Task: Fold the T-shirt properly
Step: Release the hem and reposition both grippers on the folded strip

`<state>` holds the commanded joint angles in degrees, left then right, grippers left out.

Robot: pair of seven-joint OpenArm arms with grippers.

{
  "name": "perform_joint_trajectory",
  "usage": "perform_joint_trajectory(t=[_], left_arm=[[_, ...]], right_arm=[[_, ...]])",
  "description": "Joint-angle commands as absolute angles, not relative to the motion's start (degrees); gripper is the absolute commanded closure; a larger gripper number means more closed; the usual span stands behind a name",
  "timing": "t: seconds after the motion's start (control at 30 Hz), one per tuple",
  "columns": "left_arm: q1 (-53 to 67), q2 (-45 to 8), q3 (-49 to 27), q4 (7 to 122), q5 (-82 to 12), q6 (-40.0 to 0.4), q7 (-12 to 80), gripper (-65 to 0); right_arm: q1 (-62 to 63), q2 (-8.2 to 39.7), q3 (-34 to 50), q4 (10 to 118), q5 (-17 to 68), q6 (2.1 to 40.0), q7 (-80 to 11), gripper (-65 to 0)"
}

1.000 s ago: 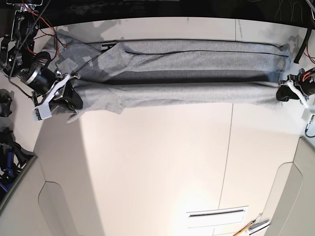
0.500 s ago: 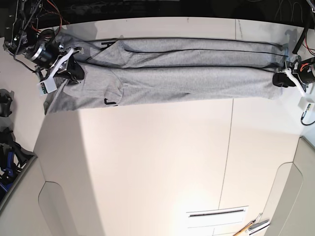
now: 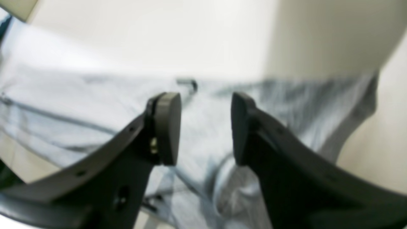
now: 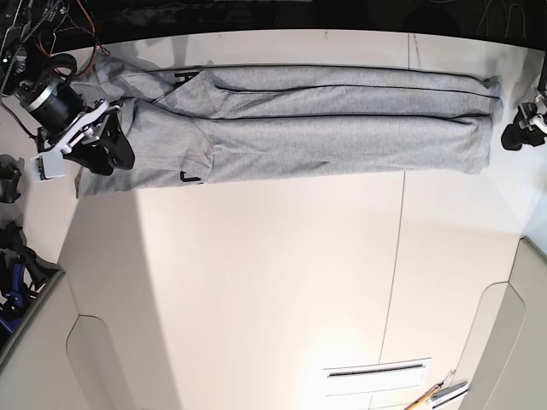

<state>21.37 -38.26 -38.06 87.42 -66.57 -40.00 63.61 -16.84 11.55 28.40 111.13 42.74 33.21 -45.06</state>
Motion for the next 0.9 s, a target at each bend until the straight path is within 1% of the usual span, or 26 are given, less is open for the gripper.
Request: perform_joint_trajectory(t=[0.03, 0.1, 0.17, 0.27, 0.37, 0.47, 0.53, 0.7, 0.9], left_arm=[[21.65, -37.36, -38.06, 87.42, -66.17, -40.00, 63.18, -40.9], [22.13, -35.53, -38.06, 87.39, -65.71, -40.00, 62.28, -40.9], [22.26, -33.78, -38.04, 87.24, -64.84, -40.00, 62.30, -40.9], [22.26, -32.32, -38.04, 87.20, -64.71, -40.00, 60.80, -40.9], [22.26, -32.05, -37.82, 87.13, -61.12, -40.00, 58.08, -40.9], [22.24, -32.05, -37.71, 86.15, -60.20, -40.00, 56.73, -40.9], [22.24, -32.08, -37.50, 84.88, -60.16, -40.00, 56.55, -40.9], [22.24, -32.08, -36.77, 81.54, -59.07, -40.00, 54.59, -42.8], [22.24, -32.08, -36.32, 81.52, -58.50, -40.00, 53.34, -42.8]], right_arm=[[-16.84, 11.00, 28.38, 112.44, 42.72, 33.21, -45.04, -21.0], [-16.84, 10.26, 27.92, 113.01, 42.59, 33.23, -45.04, -9.6], [-16.84, 9.91, 26.63, 111.83, 41.34, 33.23, -45.01, -0.7], [-16.84, 9.65, 24.36, 107.68, 37.28, 33.23, -43.81, 0.0], [-16.84, 9.80, 23.75, 100.99, 33.23, 33.23, -40.51, 0.0], [-16.69, 10.50, 23.75, 93.49, 33.01, 33.23, -37.36, 0.0], [-16.51, 10.61, 23.75, 90.08, 33.95, 33.26, -37.08, 0.0], [-16.53, 10.61, 23.75, 88.71, 37.56, 33.28, -37.12, 0.0], [-16.53, 10.61, 23.75, 88.71, 37.54, 33.28, -37.10, 0.0]])
